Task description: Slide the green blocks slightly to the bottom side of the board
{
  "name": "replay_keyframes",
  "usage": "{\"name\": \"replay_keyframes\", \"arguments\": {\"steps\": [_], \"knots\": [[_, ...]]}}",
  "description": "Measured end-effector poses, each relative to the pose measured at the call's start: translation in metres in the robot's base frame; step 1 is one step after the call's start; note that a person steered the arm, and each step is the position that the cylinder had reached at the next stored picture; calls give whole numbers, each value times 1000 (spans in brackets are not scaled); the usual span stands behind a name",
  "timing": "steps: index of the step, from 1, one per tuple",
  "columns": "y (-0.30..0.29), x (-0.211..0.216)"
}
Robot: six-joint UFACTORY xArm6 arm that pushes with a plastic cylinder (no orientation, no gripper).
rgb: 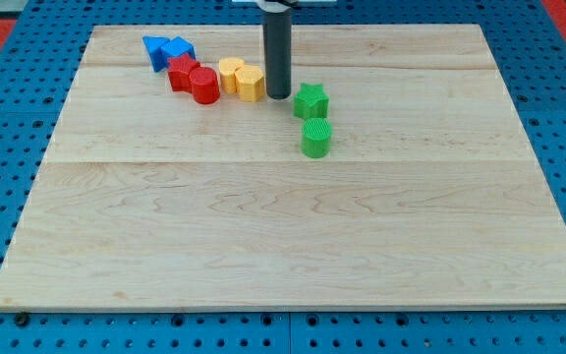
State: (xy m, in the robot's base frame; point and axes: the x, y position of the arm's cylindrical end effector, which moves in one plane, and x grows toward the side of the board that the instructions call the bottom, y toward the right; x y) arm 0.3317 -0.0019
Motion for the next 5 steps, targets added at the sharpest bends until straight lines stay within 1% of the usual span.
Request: {"name": "replay_keyframes", "arguments": {"steps": [1,2,3,4,5], "knots": [[19,6],[19,34],[41,74],[47,86],[3,61]]}}
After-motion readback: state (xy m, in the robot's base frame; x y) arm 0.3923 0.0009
